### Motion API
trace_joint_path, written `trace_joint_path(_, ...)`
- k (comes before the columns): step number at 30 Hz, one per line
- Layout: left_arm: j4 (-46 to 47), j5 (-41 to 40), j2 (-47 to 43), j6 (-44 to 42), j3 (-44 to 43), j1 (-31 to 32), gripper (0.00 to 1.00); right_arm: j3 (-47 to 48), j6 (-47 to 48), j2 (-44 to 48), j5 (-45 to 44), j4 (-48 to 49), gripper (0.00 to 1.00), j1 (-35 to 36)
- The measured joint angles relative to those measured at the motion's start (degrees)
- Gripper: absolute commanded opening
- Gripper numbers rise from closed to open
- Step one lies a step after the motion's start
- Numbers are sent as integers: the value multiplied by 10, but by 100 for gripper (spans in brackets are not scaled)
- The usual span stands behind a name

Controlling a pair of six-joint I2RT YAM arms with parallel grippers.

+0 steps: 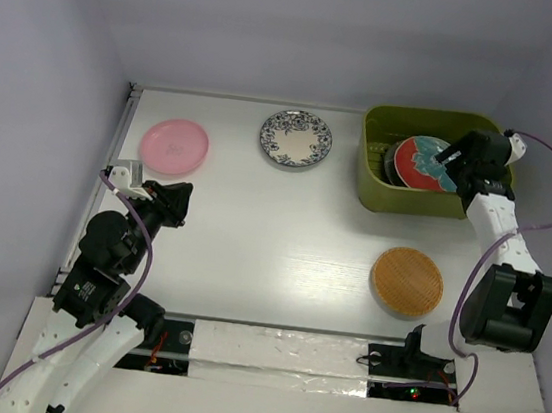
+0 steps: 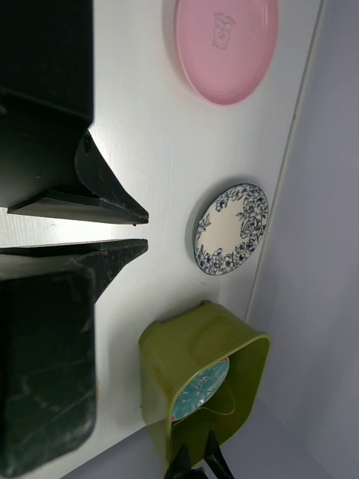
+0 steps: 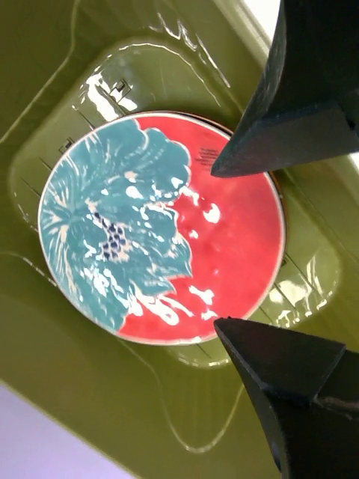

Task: Place the plates into the plastic bin on the countertop

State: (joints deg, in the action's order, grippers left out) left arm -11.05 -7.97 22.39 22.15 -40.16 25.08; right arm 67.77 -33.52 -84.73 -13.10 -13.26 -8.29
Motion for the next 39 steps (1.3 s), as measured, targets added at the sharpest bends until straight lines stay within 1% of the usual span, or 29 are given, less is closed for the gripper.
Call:
trace_joint_path(1, 0, 0, 0, 0, 0, 0, 12, -1, 2, 5, 0, -2, 75, 0)
trace_joint_path(2, 0, 0, -1, 0, 0, 0, 12, -4, 3, 13, 2, -3, 63, 0)
trace_joint_path(4, 0, 0, 0, 0, 0, 0, 12, -20, 5, 42, 13, 3, 32, 0)
trace_joint_path(5, 0, 0, 0, 0, 0, 0, 12, -32, 4, 64, 25, 7, 9, 0)
trace_joint_path(6, 0, 0, 0, 0, 0, 0, 12, -44, 3, 85, 38, 10, 3, 3)
trace_joint_path(7, 0, 0, 0, 0, 0, 0, 11, -55, -3, 110, 51, 15, 0, 7)
trace_joint_path(9, 0, 0, 3, 0, 0, 0, 6, -67, -8, 154, 62, 22, 0, 34)
trace_joint_path(10, 0, -1, 5, 1, 0, 0, 5, -67, -9, 170, 61, 28, 0, 66)
trace_joint_path(12, 0, -2, 12, 2, 0, 0, 0, -58, -12, 177, 70, 54, 0, 161)
trace_joint_path(13, 0, -4, 15, 2, 0, 0, 0, -51, -15, 170, 76, 67, 0, 210)
trace_joint_path(14, 0, -7, 18, 2, 0, 0, 0, -40, -20, 150, 81, 82, 0, 264)
trace_joint_path(16, 0, -14, 19, 3, 0, 0, 0, -9, -30, 94, 99, 112, 0, 345)
trace_joint_path(18, 0, -23, 19, 3, -1, 0, 0, 31, -46, 17, 109, 133, 0, 404)
trace_joint_path(21, -2, -46, 25, 8, -3, 0, 0, 106, -67, -114, 118, 149, 0, 464)
trace_joint_path(23, -10, -67, 47, 17, -13, 0, 0, 150, -75, -186, 123, 152, 0, 488)
trace_joint_path(25, -15, -84, 87, 29, -29, 0, 1, 163, -85, -231, 130, 159, 0, 507)
trace_joint_path(26, -16, -93, 112, 37, -37, -2, 3, 161, -89, -242, 132, 158, 0, 515)
trace_joint_path(27, -16, -98, 134, 43, -43, -7, 8, 157, -91, -245, 133, 159, 0, 519)
trace_joint_path(28, -16, -99, 154, 52, -48, -17, 11, 148, -92, -244, 135, 164, 0, 522)
trace_joint_path(30, -7, -97, 189, 71, -54, -54, 17, 121, -94, -224, 136, 169, 0, 523)
trace_joint_path(32, 12, -90, 217, 95, -52, -105, 19, 95, -91, -197, 136, 181, 0, 525)
trace_joint_path(33, 24, -87, 234, 110, -51, -128, 22, 77, -90, -179, 136, 189, 0, 526)
trace_joint_path(36, 73, -59, 302, 151, -45, -197, 26, 25, -83, -123, 136, 209, 0, 534)
trace_joint_path(38, 106, -40, 356, 177, -40, -239, 31, -5, -75, -89, 136, 216, 4, 548)
trace_joint_path(39, 122, -32, 392, 190, -36, -259, 38, -20, -70, -73, 136, 219, 7, 557)
